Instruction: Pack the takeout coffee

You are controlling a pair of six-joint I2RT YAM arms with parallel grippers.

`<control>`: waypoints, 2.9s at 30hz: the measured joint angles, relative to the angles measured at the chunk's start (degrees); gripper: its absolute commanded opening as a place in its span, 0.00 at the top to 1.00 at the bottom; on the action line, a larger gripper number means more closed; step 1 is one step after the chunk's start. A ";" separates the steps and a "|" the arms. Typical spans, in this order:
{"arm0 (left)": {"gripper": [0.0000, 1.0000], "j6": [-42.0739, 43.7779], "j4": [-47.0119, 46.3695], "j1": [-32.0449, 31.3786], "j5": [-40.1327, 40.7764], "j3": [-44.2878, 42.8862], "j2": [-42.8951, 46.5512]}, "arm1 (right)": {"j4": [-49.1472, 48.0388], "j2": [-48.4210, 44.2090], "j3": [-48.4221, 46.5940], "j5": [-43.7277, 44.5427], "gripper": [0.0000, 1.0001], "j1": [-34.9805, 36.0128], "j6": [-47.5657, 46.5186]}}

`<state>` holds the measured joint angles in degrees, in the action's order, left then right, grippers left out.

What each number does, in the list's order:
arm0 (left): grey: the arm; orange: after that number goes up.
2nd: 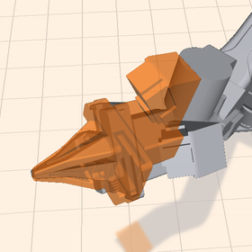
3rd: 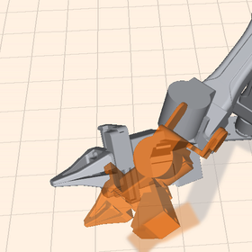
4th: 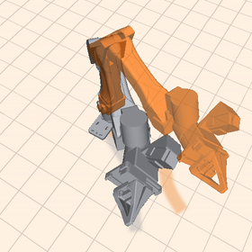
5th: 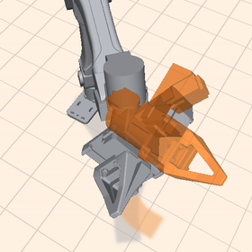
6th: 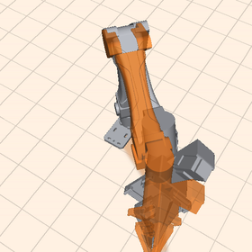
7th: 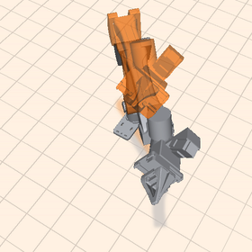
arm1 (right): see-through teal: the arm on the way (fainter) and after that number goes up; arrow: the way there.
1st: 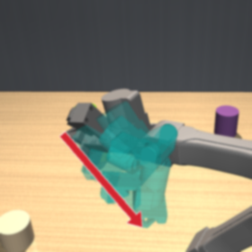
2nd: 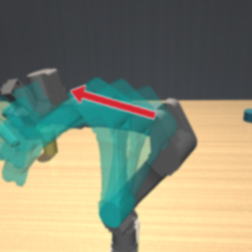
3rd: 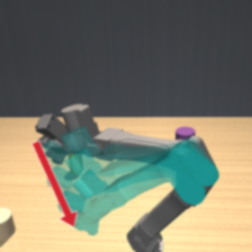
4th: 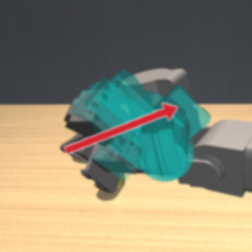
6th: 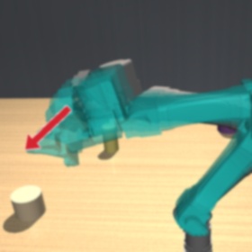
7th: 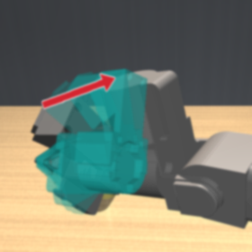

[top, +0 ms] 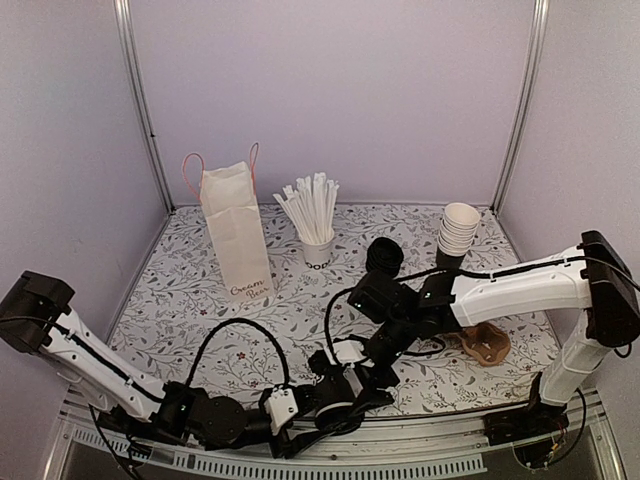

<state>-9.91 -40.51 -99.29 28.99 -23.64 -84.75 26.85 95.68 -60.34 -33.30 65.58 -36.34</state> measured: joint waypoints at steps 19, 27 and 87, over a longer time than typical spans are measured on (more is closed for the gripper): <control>0.23 -1.53 -1.97 0.20 4.96 7.17 4.31 | -2.45 11.63 -8.35 -12.00 0.01 -8.70 5.16; 0.23 -2.43 -6.43 5.14 4.33 10.93 6.84 | 2.95 16.90 -11.17 -16.26 0.01 -13.44 8.41; 0.15 -8.76 -5.81 7.61 3.37 10.32 10.12 | 0.87 -6.67 8.85 27.69 0.31 1.16 -25.18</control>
<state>-18.68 -46.33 -91.68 32.36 -13.32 -74.63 27.73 89.01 -51.48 -5.61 66.74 -61.52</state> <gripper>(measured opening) 0.850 0.661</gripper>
